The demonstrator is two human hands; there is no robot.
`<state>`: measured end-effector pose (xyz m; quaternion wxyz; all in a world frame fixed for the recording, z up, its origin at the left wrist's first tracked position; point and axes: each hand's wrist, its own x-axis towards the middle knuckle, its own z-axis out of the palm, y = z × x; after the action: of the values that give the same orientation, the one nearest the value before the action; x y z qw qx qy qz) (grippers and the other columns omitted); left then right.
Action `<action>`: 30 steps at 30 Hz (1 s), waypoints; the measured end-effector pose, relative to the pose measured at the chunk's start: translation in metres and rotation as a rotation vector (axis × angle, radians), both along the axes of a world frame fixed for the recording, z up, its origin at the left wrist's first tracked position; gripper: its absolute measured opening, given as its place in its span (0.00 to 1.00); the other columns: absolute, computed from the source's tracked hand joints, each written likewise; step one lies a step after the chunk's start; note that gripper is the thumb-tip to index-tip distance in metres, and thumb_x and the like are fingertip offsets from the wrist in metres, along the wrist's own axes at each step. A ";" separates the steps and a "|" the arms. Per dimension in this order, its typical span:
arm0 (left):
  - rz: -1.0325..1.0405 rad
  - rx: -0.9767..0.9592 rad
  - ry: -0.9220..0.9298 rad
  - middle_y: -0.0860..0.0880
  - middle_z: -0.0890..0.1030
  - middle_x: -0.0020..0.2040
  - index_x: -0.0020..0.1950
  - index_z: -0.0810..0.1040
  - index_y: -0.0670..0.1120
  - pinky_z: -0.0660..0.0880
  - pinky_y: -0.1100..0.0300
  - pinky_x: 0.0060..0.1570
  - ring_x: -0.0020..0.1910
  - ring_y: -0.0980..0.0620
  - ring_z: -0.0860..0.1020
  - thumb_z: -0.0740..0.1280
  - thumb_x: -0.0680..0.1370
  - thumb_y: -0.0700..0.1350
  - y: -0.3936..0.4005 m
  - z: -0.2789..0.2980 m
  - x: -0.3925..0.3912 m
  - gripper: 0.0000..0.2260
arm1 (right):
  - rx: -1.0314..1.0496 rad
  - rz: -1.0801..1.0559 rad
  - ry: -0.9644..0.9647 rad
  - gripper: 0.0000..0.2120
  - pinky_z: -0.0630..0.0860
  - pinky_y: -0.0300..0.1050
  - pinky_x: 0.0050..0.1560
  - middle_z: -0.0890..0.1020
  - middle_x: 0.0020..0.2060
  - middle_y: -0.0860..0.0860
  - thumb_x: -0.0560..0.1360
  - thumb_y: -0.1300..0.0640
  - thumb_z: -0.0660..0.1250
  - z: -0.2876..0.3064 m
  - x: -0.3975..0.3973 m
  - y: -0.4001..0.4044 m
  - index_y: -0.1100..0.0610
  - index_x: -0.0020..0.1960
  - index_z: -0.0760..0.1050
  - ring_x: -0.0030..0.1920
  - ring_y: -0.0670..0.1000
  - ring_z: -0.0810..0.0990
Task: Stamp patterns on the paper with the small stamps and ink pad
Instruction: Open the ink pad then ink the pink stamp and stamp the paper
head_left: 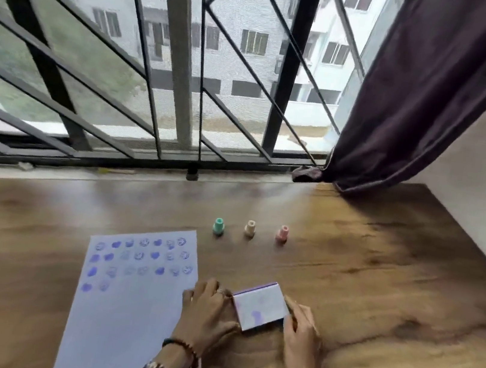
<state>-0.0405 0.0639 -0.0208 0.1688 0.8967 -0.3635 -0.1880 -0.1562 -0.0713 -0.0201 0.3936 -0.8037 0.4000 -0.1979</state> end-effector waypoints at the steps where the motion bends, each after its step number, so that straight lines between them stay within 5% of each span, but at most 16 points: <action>1: 0.009 0.001 0.005 0.49 0.68 0.58 0.59 0.69 0.50 0.65 0.50 0.60 0.60 0.47 0.64 0.65 0.70 0.58 0.010 0.001 -0.001 0.21 | 0.001 0.003 0.001 0.15 0.65 0.34 0.46 0.80 0.50 0.60 0.73 0.72 0.61 0.000 -0.001 0.010 0.63 0.56 0.78 0.51 0.56 0.79; 5: 0.055 -0.025 0.005 0.49 0.70 0.56 0.58 0.70 0.50 0.64 0.50 0.60 0.59 0.47 0.65 0.63 0.73 0.51 0.036 -0.001 -0.002 0.15 | 0.067 0.017 0.078 0.17 0.68 0.42 0.52 0.76 0.54 0.58 0.73 0.65 0.66 -0.001 -0.006 0.046 0.60 0.61 0.74 0.57 0.58 0.75; 9: 0.107 -0.114 0.001 0.52 0.73 0.55 0.56 0.73 0.53 0.52 0.57 0.45 0.59 0.51 0.66 0.59 0.76 0.46 0.045 -0.002 0.004 0.09 | -0.006 0.071 0.202 0.39 0.68 0.47 0.63 0.70 0.58 0.58 0.62 0.51 0.77 0.000 -0.003 0.071 0.61 0.68 0.65 0.61 0.56 0.69; 13: 0.111 -0.157 -0.008 0.52 0.74 0.54 0.59 0.72 0.56 0.48 0.58 0.39 0.58 0.52 0.67 0.57 0.78 0.45 0.044 -0.003 0.008 0.12 | -0.129 0.076 0.364 0.51 0.62 0.45 0.66 0.64 0.65 0.57 0.61 0.40 0.74 -0.001 0.006 0.081 0.62 0.73 0.53 0.66 0.56 0.64; 17: 0.122 -0.200 -0.004 0.52 0.74 0.53 0.58 0.74 0.57 0.49 0.58 0.40 0.57 0.52 0.68 0.56 0.79 0.46 0.043 -0.006 0.006 0.12 | -0.101 0.060 0.327 0.45 0.64 0.45 0.64 0.67 0.61 0.56 0.63 0.44 0.73 0.001 0.005 0.079 0.57 0.72 0.56 0.65 0.55 0.65; 21: 0.155 -0.238 -0.024 0.54 0.74 0.52 0.56 0.75 0.58 0.50 0.59 0.41 0.56 0.54 0.68 0.56 0.79 0.49 0.042 -0.006 0.003 0.10 | 0.356 -0.061 -0.009 0.25 0.72 0.51 0.54 0.75 0.49 0.51 0.68 0.42 0.66 0.021 -0.005 0.047 0.53 0.60 0.71 0.53 0.54 0.75; 24: 0.185 -0.268 -0.010 0.54 0.75 0.50 0.53 0.76 0.57 0.50 0.59 0.42 0.55 0.54 0.69 0.59 0.78 0.49 0.042 -0.006 0.002 0.08 | 0.609 -0.217 -0.141 0.15 0.74 0.47 0.40 0.78 0.40 0.57 0.73 0.44 0.61 0.027 -0.011 0.011 0.56 0.46 0.74 0.40 0.57 0.78; 27: 0.210 -0.289 -0.003 0.56 0.73 0.45 0.50 0.78 0.57 0.51 0.58 0.42 0.53 0.54 0.70 0.61 0.77 0.48 0.040 -0.006 0.003 0.07 | 0.734 -0.256 -0.134 0.14 0.78 0.42 0.26 0.79 0.43 0.61 0.78 0.50 0.56 0.021 -0.016 -0.016 0.60 0.50 0.73 0.30 0.54 0.83; 30: 0.225 -0.308 0.004 0.57 0.71 0.43 0.49 0.78 0.56 0.53 0.58 0.43 0.51 0.54 0.70 0.63 0.76 0.48 0.039 -0.008 0.004 0.06 | 0.620 -0.192 -0.058 0.08 0.76 0.36 0.20 0.79 0.44 0.59 0.78 0.61 0.57 0.014 -0.019 -0.032 0.60 0.55 0.72 0.22 0.46 0.80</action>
<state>-0.0366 0.1026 -0.0287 0.3246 0.8949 -0.2850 -0.1121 -0.1752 -0.1035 -0.0066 0.6103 -0.5983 0.5037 -0.1258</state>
